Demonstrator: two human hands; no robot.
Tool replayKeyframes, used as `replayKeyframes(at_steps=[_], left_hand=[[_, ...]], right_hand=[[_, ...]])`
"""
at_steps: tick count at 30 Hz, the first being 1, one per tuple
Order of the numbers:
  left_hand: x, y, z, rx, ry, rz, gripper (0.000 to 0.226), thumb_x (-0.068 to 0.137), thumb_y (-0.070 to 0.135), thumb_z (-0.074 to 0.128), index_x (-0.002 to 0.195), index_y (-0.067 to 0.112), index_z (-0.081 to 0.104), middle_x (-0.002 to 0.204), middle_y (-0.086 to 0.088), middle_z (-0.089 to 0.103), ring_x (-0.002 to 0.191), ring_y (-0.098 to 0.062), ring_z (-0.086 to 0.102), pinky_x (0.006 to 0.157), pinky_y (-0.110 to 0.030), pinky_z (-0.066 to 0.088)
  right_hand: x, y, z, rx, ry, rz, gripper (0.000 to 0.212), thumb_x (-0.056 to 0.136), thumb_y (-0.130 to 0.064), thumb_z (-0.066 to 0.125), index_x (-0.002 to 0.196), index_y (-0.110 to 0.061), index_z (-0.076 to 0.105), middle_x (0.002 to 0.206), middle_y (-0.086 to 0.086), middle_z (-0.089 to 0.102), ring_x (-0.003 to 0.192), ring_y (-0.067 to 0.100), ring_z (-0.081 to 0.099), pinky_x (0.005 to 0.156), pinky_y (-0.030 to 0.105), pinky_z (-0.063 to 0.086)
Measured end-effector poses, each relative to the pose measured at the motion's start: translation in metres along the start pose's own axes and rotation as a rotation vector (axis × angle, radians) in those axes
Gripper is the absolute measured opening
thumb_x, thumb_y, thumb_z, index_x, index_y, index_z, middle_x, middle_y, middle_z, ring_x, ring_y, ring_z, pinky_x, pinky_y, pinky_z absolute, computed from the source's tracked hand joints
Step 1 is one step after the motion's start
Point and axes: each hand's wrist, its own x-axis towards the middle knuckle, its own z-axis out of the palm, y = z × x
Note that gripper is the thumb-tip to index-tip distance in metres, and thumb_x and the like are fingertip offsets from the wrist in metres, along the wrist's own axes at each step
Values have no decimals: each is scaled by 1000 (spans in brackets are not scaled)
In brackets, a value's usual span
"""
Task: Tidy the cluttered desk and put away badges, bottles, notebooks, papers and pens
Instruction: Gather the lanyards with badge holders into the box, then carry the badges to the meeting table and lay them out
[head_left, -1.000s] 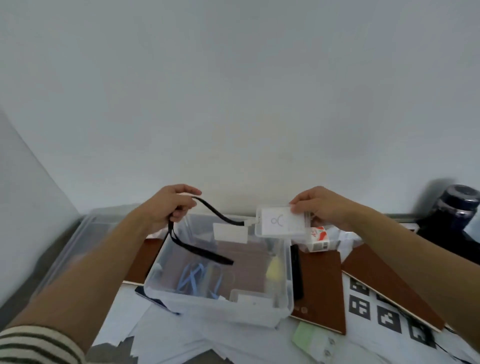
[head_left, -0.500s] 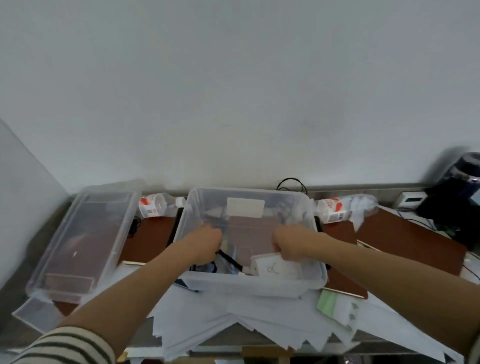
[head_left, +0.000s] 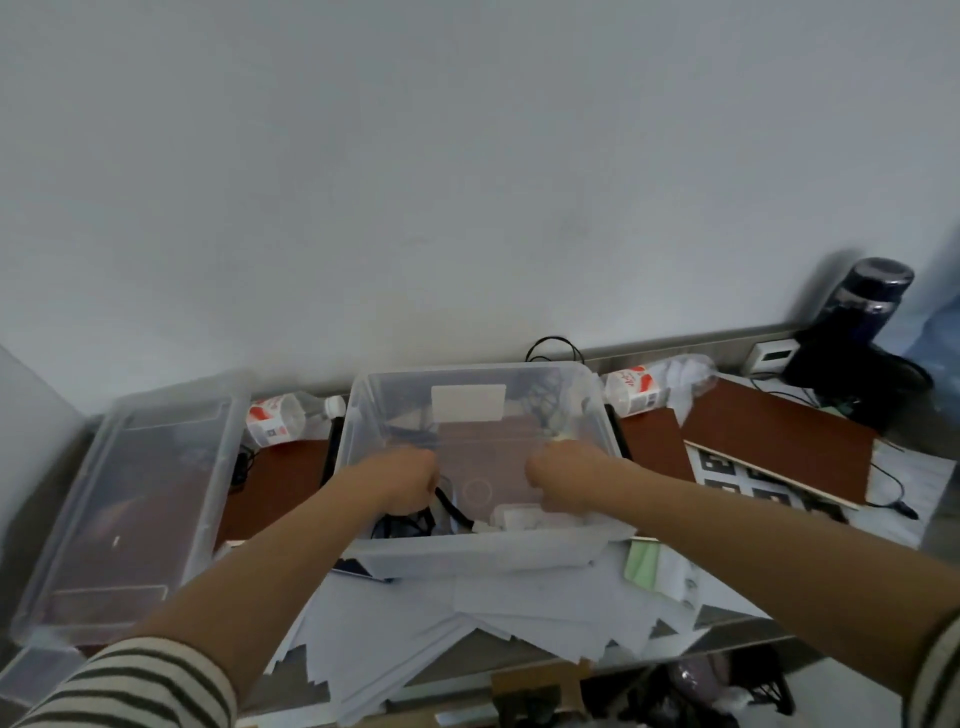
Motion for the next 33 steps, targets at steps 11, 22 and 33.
replayKeyframes(at_steps=[11,22,33], left_hand=[[7,113,-104,89,437,203,20,94,26,49,108,24,62,115,-4,63,103,-25,58,84,-34,48],[-23,432,-62,177,410,741,19,94,27,46,104,23,62,107,-2,64,96,-23,59,83,-34,50],[-58,697,17,359,181,1108,18,94,30,50,107,23,62,107,1,64,91,-18,61,84,-36,53]], right_hand=[[-147,99,-19,372,583,368,30,93,-35,53,120,-28,65,106,-7,70,104,17,61,86,32,45],[-432,173,132,487,415,987,31,92,-36,53,120,-27,62,114,-1,68,108,25,62,89,35,48],[-660,196,284,672,360,1435,35,94,-36,53,128,-29,58,116,-8,67,110,18,60,90,34,49]])
